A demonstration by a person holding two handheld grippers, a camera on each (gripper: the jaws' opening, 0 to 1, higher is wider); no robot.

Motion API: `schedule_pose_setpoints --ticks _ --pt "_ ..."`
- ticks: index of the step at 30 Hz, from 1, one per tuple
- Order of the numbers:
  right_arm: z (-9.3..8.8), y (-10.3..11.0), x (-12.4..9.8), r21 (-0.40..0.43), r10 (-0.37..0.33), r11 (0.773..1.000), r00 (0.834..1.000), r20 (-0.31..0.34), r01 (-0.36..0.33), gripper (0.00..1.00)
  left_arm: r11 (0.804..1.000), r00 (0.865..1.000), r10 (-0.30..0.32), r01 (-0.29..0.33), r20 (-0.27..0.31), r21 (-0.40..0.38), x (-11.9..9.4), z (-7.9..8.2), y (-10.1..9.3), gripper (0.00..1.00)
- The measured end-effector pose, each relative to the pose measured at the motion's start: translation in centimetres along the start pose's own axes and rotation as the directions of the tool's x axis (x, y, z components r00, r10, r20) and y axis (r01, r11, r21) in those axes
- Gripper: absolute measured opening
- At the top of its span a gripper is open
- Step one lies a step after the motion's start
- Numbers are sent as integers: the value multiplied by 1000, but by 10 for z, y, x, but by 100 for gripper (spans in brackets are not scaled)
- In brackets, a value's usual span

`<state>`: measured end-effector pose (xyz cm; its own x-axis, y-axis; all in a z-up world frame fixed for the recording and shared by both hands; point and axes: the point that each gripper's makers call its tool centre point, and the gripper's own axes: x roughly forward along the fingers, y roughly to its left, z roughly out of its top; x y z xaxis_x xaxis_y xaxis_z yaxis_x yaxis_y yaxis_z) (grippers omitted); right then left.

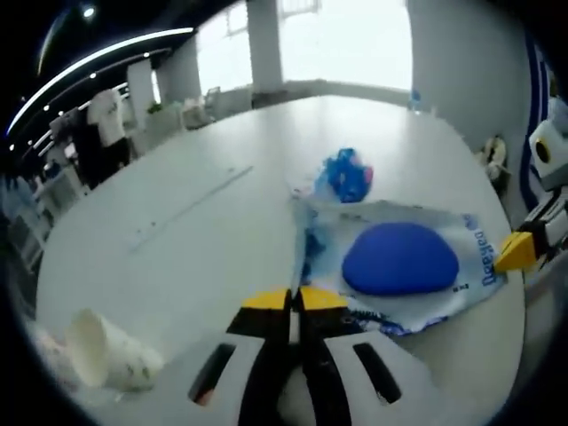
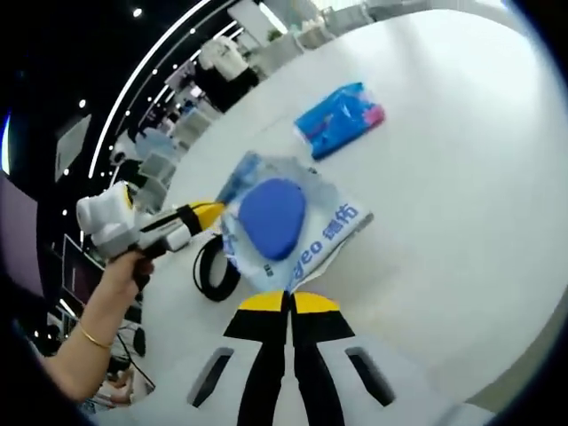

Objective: Arrange the tabletop items into an orderly group along one side of the table until the central work area is clear of visible clutter.

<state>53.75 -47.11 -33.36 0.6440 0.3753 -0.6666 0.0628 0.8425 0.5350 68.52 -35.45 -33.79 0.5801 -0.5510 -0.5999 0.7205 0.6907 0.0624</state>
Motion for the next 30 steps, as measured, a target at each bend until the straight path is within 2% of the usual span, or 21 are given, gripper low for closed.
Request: schedule_pose_setpoints --ticks 3,6,20,24,30 --pt "11 0 -3 -27 -6 1000 1000 24 7 1 999 1000 15 -14 18 -35 -8 2 3 0" --pt "24 0 -6 -61 -21 998 998 55 24 1 999 999 19 -18 31 -38 -13 2 4 0" --pt "54 9 -11 -142 -20 989 993 113 36 1 994 994 72 -64 84 -93 -49 8 10 0" --pt "64 14 -13 -228 -36 971 990 139 67 1 990 993 90 -80 83 -115 -59 4 10 0" --pt "70 22 -11 -269 -27 961 988 150 67 1 984 988 121 -106 99 -142 -73 -2 11 0"
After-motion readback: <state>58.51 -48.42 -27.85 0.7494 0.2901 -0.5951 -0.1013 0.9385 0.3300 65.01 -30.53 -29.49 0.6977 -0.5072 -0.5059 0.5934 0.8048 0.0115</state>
